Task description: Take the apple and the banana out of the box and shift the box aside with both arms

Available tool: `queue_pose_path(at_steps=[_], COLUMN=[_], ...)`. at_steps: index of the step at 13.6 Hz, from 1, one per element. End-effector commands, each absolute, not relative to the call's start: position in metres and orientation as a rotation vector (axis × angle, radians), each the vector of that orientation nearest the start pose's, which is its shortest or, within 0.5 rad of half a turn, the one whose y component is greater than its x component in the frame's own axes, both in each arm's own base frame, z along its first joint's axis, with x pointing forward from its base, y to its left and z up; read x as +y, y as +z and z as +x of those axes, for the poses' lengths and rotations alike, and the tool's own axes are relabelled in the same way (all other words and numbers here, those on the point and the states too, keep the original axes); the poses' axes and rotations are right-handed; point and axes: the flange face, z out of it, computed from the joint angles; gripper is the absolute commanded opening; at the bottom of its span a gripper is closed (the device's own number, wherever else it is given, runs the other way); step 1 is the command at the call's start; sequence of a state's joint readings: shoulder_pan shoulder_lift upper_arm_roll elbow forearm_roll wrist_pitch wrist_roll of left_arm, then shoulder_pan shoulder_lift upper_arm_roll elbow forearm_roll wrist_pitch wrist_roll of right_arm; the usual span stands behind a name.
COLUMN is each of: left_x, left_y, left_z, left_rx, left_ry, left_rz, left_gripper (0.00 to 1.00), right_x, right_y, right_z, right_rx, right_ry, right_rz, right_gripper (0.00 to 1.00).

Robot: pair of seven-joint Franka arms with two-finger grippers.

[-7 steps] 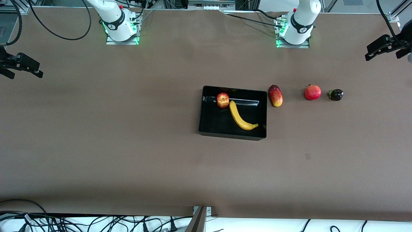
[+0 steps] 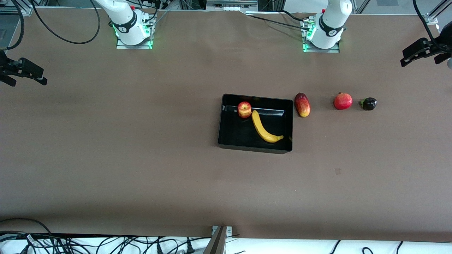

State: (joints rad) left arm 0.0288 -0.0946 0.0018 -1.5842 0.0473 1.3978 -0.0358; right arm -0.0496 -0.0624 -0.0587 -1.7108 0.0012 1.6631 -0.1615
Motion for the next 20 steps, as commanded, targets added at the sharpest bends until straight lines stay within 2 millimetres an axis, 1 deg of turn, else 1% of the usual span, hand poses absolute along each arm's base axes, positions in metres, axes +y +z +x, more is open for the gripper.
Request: queue_pose_path(at_steps=[1, 3, 4, 5, 6, 7, 8, 9, 10, 11, 13, 14, 15, 16, 17, 18, 20], left_x=[0.020, 0.017, 0.012, -0.005, -0.021, -0.039, -0.053, -0.070, -0.093, -0.121, -0.171, -0.198, -0.224, -0.243, -0.263, -0.277, -0.321], left_y=[0.661, 0.659, 0.649, 0.636, 0.617, 0.603, 0.586, 0.574, 0.553, 0.531, 0.487, 0.466, 0.435, 0.415, 0.399, 0.386, 0.354], left_z=[0.506, 0.514, 0.524, 0.536, 0.548, 0.555, 0.565, 0.572, 0.580, 0.589, 0.599, 0.599, 0.600, 0.599, 0.598, 0.595, 0.581], left_rx=[-0.129, -0.286, -0.367, -0.395, -0.423, -0.438, -0.470, -0.501, -0.567, -0.639, -0.781, -0.819, -0.827, -0.835, -0.869, -0.905, -0.911], left_ry=[0.114, 0.048, 0.040, 0.054, 0.089, 0.119, 0.129, 0.123, 0.154, 0.162, 0.161, 0.171, 0.204, 0.208, 0.187, 0.189, 0.236], left_rz=[-3.098, -3.119, -3.112, -3.108, -3.098, -3.086, -3.076, -3.074, -3.055, -3.036, -2.989, -2.964, -2.938, -2.927, -2.926, -2.918, -2.939], left_gripper=[1.00, 1.00, 1.00, 1.00, 1.00, 1.00, 1.00, 1.00, 1.00, 1.00, 1.00, 1.00, 1.00, 1.00, 1.00, 1.00, 1.00], right_x=[-0.058, -0.058, -0.058, -0.058, -0.058, -0.058, -0.058, -0.058, -0.058, -0.058, -0.058, -0.058, -0.058, -0.058, -0.058, -0.058, -0.058], right_y=[0.606, 0.606, 0.606, 0.605, 0.606, 0.606, 0.605, 0.605, 0.605, 0.605, 0.605, 0.605, 0.605, 0.605, 0.605, 0.605, 0.605], right_z=[0.537, 0.537, 0.537, 0.537, 0.537, 0.537, 0.538, 0.538, 0.537, 0.538, 0.538, 0.538, 0.538, 0.538, 0.538, 0.538, 0.538], right_rx=[-0.086, -0.086, -0.086, -0.086, -0.086, -0.086, -0.086, -0.086, -0.086, -0.086, -0.086, -0.086, -0.086, -0.086, -0.086, -0.086, -0.086], right_ry=[-0.017, -0.017, -0.017, -0.015, -0.017, -0.017, -0.015, -0.015, -0.015, -0.015, -0.015, -0.015, -0.015, -0.015, -0.015, -0.015, -0.015], right_rz=[-3.151, -3.151, -3.151, -3.151, -3.151, -3.151, -3.149, -3.149, -3.151, -3.149, -3.149, -3.149, -3.149, -3.149, -3.149, -3.149, -3.149], right_gripper=[1.00, 1.00, 1.00, 1.00, 1.00, 1.00, 1.00, 1.00, 1.00, 1.00, 1.00, 1.00, 1.00, 1.00, 1.00, 1.00, 1.00])
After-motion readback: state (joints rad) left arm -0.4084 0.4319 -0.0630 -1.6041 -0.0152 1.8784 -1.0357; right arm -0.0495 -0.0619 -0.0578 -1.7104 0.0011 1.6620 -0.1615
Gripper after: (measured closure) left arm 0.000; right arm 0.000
